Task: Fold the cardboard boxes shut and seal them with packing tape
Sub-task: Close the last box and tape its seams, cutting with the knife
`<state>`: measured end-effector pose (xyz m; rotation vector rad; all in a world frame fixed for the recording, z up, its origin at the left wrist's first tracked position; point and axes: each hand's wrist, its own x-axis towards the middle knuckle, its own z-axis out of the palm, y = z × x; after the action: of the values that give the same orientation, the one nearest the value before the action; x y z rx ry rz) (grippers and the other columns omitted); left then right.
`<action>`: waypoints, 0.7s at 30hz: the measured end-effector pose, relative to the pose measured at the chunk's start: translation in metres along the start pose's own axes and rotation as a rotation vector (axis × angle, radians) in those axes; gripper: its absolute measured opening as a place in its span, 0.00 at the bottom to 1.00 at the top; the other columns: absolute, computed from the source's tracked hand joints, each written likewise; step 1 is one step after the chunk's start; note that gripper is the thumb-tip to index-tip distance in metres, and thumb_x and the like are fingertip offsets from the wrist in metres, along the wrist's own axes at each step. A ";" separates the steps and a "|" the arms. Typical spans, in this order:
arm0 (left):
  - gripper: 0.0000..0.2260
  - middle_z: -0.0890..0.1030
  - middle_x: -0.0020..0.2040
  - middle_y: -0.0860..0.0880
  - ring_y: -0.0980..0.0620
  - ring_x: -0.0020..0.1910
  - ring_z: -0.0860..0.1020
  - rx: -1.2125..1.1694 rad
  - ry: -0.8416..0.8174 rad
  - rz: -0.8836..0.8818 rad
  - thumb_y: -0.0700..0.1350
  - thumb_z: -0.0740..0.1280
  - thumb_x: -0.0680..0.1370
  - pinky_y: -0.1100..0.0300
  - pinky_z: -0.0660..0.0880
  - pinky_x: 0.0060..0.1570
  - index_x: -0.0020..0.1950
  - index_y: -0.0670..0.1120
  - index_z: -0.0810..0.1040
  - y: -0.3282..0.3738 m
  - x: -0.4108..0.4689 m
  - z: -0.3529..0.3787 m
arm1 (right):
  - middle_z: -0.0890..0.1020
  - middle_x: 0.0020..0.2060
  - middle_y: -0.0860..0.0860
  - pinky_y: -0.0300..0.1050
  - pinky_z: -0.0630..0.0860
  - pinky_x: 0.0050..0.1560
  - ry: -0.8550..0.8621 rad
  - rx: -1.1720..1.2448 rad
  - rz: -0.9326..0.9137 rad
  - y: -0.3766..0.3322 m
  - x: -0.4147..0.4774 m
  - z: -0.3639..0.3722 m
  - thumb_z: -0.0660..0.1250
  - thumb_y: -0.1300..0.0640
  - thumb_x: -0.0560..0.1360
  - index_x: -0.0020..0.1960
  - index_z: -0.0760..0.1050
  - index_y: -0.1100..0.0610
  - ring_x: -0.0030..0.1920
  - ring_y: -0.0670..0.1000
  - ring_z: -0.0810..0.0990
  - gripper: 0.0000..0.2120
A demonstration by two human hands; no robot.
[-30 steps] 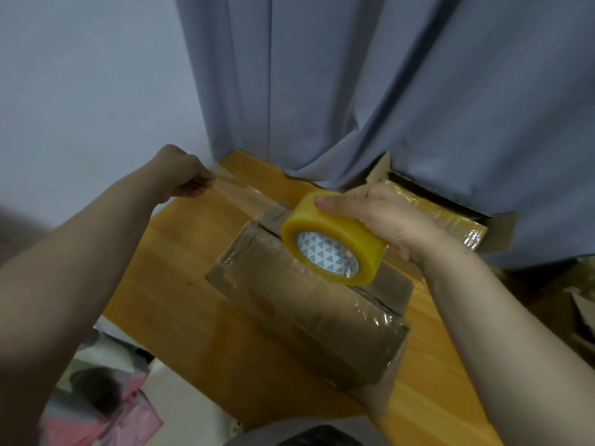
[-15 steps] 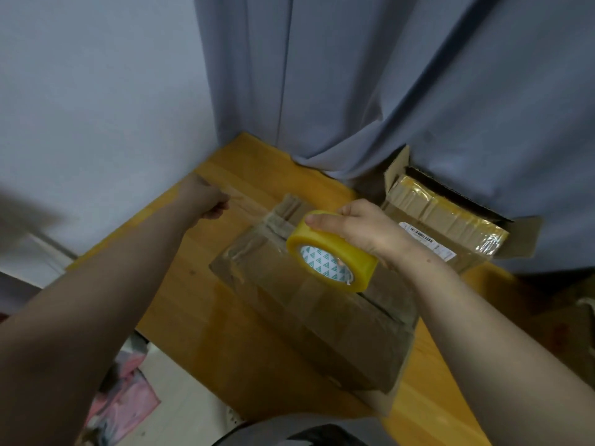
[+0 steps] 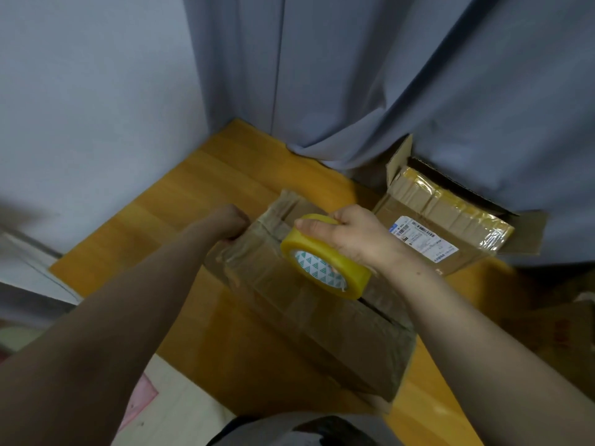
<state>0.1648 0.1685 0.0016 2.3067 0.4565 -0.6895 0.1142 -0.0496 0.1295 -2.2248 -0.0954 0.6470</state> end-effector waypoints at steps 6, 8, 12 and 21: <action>0.28 0.53 0.77 0.36 0.35 0.72 0.61 0.392 -0.090 -0.108 0.51 0.56 0.82 0.43 0.64 0.65 0.78 0.44 0.49 0.009 -0.007 -0.002 | 0.81 0.37 0.59 0.59 0.78 0.47 -0.007 -0.040 -0.017 -0.002 0.002 0.002 0.70 0.36 0.68 0.42 0.76 0.57 0.44 0.62 0.83 0.23; 0.30 0.52 0.77 0.37 0.37 0.74 0.58 0.458 0.005 -0.038 0.56 0.56 0.81 0.44 0.61 0.69 0.78 0.46 0.50 0.007 -0.009 -0.014 | 0.77 0.35 0.55 0.59 0.78 0.44 -0.011 -0.038 -0.016 -0.001 0.003 0.002 0.70 0.36 0.67 0.42 0.75 0.56 0.43 0.62 0.82 0.23; 0.25 0.80 0.49 0.39 0.42 0.49 0.78 0.050 0.155 0.113 0.56 0.55 0.82 0.49 0.75 0.54 0.53 0.35 0.78 0.030 -0.031 -0.019 | 0.75 0.34 0.55 0.52 0.74 0.38 -0.017 0.001 -0.031 0.002 0.006 0.001 0.71 0.35 0.66 0.40 0.74 0.55 0.35 0.56 0.77 0.23; 0.22 0.74 0.42 0.36 0.37 0.48 0.76 0.191 0.250 0.241 0.50 0.48 0.84 0.45 0.71 0.49 0.53 0.37 0.76 0.039 -0.052 0.025 | 0.84 0.36 0.56 0.44 0.78 0.53 -0.187 0.229 -0.115 0.037 -0.019 -0.017 0.69 0.36 0.68 0.40 0.82 0.59 0.42 0.55 0.83 0.24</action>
<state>0.1341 0.1168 0.0365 2.5883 0.2247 -0.3404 0.1009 -0.0913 0.1205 -1.9217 -0.2309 0.7619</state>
